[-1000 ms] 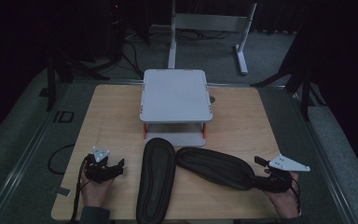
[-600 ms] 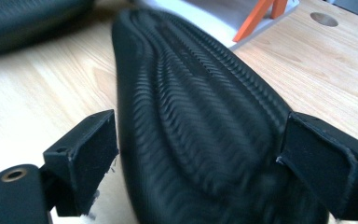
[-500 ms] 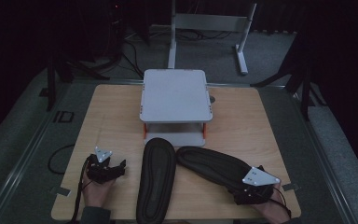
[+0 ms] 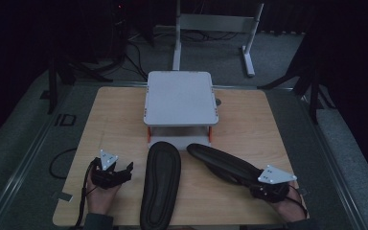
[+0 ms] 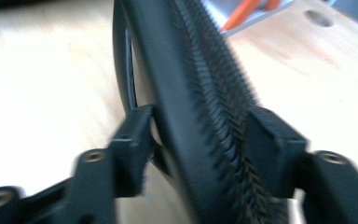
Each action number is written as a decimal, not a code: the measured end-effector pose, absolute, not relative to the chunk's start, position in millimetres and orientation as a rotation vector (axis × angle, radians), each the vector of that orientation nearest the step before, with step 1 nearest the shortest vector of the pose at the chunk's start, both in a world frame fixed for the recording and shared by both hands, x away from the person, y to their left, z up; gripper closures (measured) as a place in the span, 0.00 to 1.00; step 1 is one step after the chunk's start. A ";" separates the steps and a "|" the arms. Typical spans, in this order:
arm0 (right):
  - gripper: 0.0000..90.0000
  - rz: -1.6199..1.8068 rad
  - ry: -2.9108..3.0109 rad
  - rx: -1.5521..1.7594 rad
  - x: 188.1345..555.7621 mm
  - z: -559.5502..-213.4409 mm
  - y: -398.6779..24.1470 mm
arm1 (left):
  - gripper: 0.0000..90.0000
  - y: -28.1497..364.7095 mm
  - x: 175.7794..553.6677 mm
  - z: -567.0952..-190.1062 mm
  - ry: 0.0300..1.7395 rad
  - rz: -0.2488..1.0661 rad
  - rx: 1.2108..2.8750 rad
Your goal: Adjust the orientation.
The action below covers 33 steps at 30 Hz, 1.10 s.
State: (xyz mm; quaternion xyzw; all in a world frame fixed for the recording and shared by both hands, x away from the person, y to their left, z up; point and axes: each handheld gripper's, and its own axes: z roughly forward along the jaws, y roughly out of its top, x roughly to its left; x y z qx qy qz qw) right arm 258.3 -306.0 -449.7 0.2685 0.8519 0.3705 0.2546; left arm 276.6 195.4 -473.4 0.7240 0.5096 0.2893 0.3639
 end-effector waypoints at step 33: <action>0.33 1.184 1.887 1.256 310.5 -435.5 -343.0 | 0.24 183.5 276.3 -468.8 1.244 0.749 1.887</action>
